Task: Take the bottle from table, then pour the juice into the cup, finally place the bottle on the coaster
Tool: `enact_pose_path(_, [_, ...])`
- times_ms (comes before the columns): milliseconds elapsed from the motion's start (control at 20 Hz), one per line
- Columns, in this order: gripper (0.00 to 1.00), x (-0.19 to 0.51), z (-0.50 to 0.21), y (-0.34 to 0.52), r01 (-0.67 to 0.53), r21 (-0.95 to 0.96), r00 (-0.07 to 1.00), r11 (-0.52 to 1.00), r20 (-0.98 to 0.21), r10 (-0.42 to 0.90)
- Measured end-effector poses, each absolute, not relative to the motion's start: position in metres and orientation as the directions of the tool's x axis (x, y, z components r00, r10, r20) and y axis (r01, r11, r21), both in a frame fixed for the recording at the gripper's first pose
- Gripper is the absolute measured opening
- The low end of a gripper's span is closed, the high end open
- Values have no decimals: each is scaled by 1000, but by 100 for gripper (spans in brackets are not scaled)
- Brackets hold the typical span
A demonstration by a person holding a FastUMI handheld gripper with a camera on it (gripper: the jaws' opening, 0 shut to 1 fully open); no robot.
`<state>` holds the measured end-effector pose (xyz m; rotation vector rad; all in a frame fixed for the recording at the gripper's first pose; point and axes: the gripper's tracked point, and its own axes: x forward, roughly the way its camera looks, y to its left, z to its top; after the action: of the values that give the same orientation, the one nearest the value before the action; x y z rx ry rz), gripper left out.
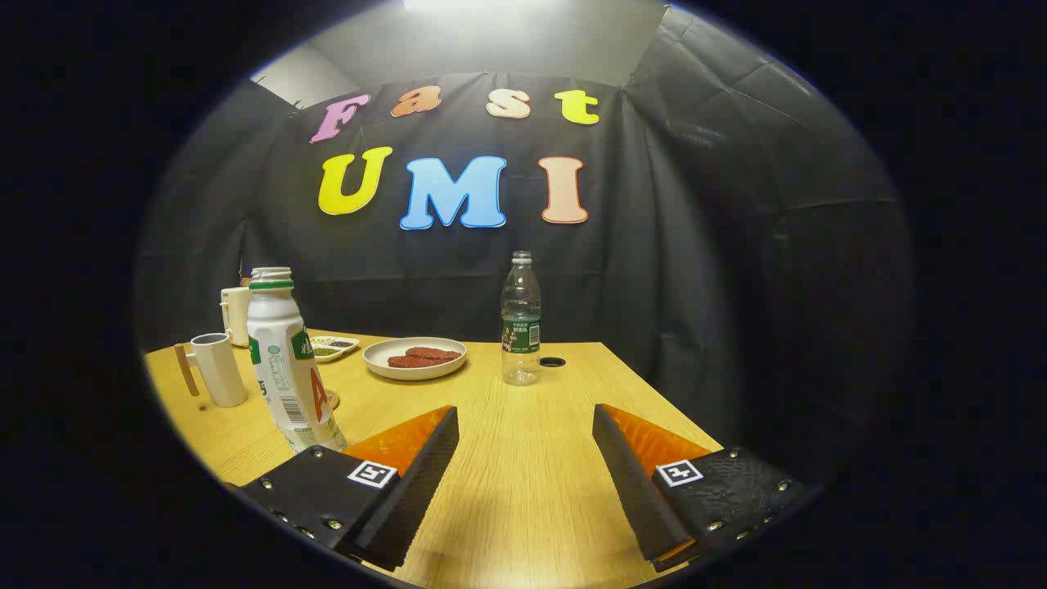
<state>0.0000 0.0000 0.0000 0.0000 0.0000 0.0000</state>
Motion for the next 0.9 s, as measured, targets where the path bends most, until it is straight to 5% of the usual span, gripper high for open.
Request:
enact_pose_path(400, [99,13,65,-7,117,-38,978,992,177,-109])
enact_pose_path(900, [99,-29,90,99,-90,78,991,993,106,81])
